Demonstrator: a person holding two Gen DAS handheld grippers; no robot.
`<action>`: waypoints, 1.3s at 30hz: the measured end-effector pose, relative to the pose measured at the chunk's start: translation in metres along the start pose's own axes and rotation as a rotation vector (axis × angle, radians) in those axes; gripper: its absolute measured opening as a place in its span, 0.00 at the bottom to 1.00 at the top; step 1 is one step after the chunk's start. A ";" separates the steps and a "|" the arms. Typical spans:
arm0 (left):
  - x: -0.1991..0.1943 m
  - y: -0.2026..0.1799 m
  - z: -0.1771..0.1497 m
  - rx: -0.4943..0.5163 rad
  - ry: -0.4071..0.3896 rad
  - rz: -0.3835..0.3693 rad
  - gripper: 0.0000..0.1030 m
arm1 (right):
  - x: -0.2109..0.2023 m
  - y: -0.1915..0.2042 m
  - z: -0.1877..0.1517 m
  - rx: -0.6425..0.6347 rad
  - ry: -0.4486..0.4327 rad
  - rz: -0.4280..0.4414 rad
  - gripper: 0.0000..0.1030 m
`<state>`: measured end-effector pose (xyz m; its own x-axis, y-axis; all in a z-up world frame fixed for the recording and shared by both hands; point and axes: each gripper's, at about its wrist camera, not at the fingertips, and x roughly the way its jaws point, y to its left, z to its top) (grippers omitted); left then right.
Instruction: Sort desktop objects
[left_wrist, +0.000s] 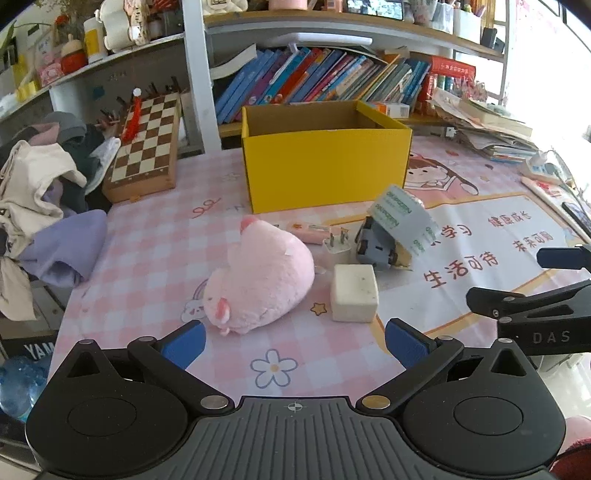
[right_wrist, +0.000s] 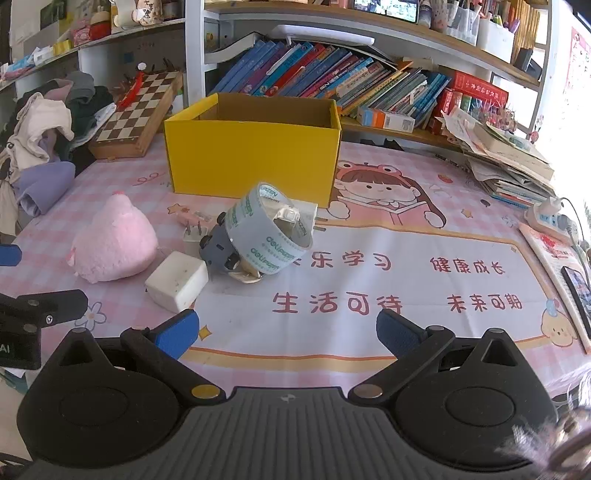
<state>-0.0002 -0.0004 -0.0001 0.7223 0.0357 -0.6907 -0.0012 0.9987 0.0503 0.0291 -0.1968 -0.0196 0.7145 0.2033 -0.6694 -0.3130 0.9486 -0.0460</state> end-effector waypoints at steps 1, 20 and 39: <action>0.000 0.000 0.000 -0.002 0.000 -0.002 1.00 | 0.000 0.000 0.000 -0.001 -0.001 0.000 1.00; 0.007 0.004 -0.001 -0.004 0.018 -0.005 1.00 | 0.002 0.006 0.003 -0.012 0.001 -0.013 1.00; 0.011 0.006 0.001 0.003 0.021 -0.005 1.00 | 0.004 0.006 0.006 -0.009 0.003 -0.028 1.00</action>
<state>0.0078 0.0060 -0.0068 0.7074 0.0311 -0.7062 0.0050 0.9988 0.0490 0.0337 -0.1885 -0.0181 0.7212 0.1756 -0.6701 -0.2985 0.9517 -0.0719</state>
